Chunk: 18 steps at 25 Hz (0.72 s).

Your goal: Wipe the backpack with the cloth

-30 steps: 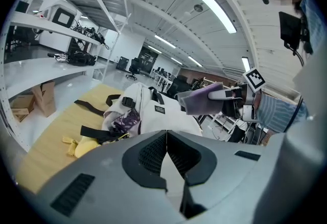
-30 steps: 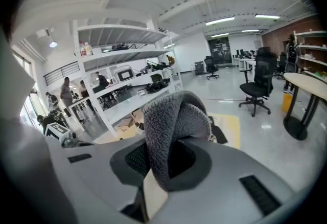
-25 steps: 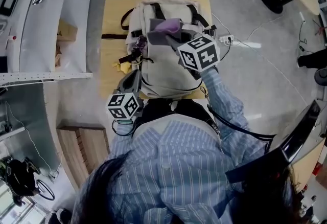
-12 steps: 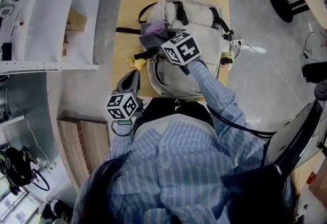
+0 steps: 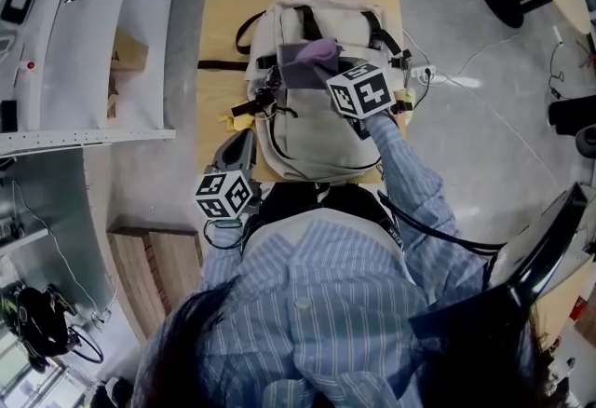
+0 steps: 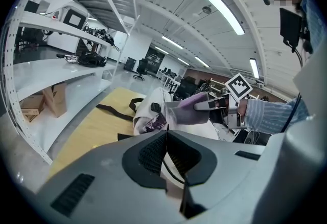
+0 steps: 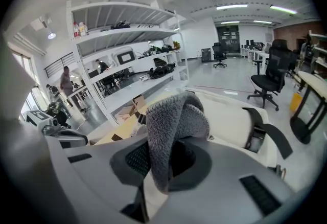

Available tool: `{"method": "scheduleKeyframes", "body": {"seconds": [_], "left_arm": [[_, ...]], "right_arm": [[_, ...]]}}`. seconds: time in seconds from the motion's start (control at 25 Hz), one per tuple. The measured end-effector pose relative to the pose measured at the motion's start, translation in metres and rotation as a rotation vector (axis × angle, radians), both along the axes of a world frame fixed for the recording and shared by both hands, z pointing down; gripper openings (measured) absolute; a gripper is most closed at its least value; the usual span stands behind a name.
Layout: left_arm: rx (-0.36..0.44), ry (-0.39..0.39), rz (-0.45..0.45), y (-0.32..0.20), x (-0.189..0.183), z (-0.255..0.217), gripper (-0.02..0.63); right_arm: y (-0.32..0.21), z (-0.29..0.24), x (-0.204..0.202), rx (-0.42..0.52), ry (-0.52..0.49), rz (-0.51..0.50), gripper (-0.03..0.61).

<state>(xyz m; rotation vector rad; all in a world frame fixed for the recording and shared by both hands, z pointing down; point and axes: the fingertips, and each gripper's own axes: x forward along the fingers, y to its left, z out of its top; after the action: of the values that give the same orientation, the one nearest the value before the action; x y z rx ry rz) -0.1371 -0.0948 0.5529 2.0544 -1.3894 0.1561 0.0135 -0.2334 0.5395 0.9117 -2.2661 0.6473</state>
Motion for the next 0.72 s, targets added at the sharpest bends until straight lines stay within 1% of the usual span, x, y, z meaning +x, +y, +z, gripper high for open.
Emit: {"method": "scheduleKeyframes", "body": {"seconds": [0.4,0.72], "left_arm": [[0.007,-0.002,0.086,-0.006,0.059,-0.007,0.005],[0.009,-0.005,0.123,-0.003,0.098,-0.01,0.005]], "right_arm": [[0.01,0.0,0.116,-0.018,-0.002,0.174,0.049],[0.022,0.004,0.208,-0.042,-0.023,0.339,0.049]]}}
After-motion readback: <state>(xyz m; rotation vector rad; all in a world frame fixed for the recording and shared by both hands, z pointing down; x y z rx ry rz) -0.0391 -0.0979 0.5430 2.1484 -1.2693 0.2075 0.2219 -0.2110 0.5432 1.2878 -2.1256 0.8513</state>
